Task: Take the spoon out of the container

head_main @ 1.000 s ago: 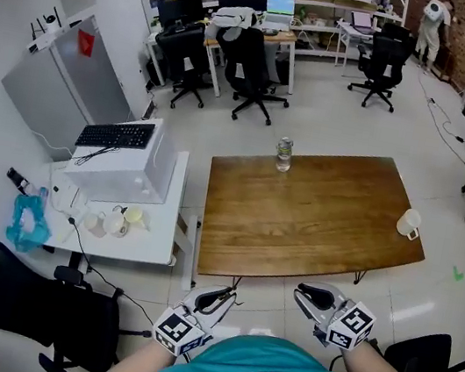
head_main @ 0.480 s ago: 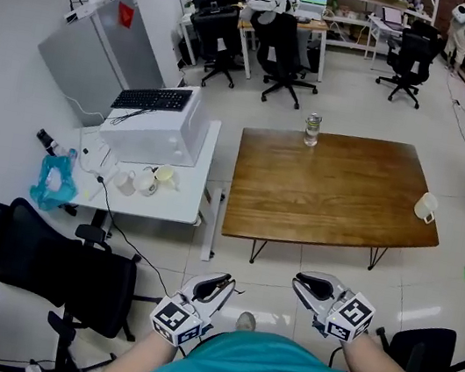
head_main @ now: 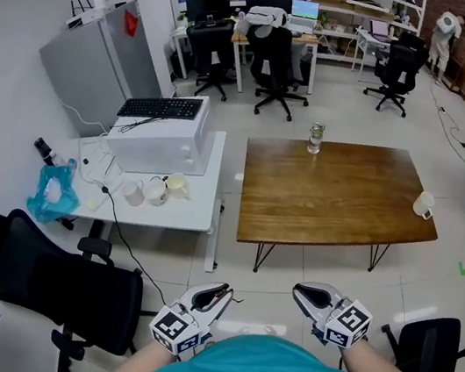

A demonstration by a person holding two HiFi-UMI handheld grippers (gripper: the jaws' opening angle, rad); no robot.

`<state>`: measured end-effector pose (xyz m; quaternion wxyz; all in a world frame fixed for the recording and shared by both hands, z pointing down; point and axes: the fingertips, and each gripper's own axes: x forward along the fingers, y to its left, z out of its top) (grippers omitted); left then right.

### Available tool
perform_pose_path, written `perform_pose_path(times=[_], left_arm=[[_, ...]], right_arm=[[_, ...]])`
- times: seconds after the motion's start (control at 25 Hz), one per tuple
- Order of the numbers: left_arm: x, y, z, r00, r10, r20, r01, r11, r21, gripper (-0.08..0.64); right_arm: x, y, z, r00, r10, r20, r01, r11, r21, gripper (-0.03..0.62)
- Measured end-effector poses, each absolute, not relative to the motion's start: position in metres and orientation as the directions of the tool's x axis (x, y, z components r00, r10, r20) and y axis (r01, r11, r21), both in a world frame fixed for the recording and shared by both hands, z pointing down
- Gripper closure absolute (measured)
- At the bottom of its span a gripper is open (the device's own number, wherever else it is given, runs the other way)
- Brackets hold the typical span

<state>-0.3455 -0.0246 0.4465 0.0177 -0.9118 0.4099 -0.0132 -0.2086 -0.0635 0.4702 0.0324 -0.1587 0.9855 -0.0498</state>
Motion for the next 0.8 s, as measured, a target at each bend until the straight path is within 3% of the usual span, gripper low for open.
perform_pose_path(times=[0.08,0.36,0.8], left_arm=[[-0.375,-0.011,0.451,0.681,-0.732,0.014,-0.732,-0.681,-0.012,0.509],[-0.452,0.008,0.460,0.713,-0.701,0.031,-0.702,-0.712,0.036,0.509],[-0.436,0.007,0.436,0.641,-0.766,-0.033,-0.766,-0.642,0.019,0.509]], right_arm=[[-0.238,-0.055,0.474,-0.934,-0.355,-0.043,-0.348,0.929,-0.126,0.592],[-0.312,-0.050,0.480,-0.915,-0.400,-0.046,-0.378,0.893,-0.244,0.592],[-0.290,-0.038,0.468,-0.942,-0.336,-0.015,-0.332,0.935,-0.127,0.592]])
